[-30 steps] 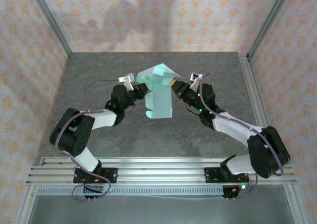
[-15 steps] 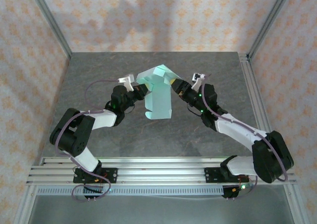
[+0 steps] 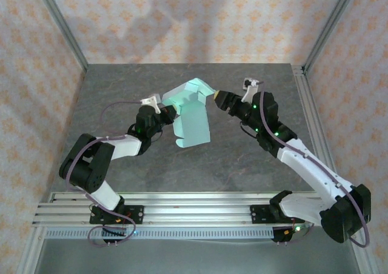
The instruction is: Fold the paper box
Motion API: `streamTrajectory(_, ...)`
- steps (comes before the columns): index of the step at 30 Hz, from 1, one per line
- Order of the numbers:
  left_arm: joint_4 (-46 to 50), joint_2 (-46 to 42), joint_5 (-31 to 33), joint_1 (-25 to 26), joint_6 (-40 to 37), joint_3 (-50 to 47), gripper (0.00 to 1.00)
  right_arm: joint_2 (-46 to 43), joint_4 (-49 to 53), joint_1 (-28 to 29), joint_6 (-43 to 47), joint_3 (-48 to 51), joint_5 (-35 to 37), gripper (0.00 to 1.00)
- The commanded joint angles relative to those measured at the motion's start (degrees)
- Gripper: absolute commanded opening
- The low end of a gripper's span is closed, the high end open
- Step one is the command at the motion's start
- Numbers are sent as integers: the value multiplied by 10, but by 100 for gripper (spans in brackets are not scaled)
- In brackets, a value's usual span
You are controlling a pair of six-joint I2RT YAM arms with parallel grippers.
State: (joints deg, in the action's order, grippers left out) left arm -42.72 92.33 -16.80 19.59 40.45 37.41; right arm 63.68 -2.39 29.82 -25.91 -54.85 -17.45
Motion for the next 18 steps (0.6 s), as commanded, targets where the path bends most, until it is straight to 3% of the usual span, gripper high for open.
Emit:
streamTrajectory(1, 25, -19, -45, -10, -14, 20, 0, -10, 106, -19, 83, -44, 25, 57)
streamTrajectory(7, 27, -41, -83, -11, -22, 19, 0, 19, 129, -108, 94, -77, -82, 49)
streamTrajectory(18, 65, -40, -128, -8, -48, 47, 0, 101, 161, -117, 217, -140, -270, 43)
